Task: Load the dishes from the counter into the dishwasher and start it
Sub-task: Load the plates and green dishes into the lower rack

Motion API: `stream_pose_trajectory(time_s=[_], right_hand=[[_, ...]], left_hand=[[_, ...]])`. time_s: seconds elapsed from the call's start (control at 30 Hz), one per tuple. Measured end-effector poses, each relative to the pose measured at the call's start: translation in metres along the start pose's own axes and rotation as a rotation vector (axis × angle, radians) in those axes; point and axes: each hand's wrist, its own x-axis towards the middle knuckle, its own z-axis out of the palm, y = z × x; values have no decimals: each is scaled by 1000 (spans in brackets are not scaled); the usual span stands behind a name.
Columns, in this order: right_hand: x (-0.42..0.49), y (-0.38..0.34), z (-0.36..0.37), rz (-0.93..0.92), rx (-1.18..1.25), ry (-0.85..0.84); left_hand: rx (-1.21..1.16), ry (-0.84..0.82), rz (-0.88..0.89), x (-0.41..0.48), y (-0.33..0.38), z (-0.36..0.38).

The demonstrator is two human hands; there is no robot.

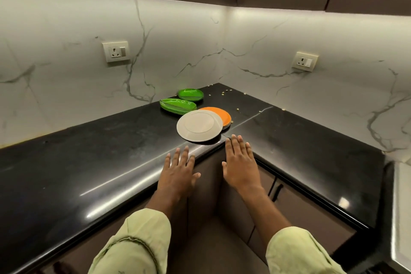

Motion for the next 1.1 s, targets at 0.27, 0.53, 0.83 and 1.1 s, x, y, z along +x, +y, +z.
stream_pose_trajectory(time_s=[0.27,0.53,0.83,1.1], right_hand=[[78,18,51,-46,-31,-50],[139,48,90,-191,-65,-124],[188,55,133,-317,-154,-255],[239,44,173,-381,-244,-382]], left_hand=[[-14,-61,-63,78,-10,17],[-28,-168,-164,129,-16,41],[-134,-379,-243,187,-41,79],[-241,-585,-289,248,-76,101]])
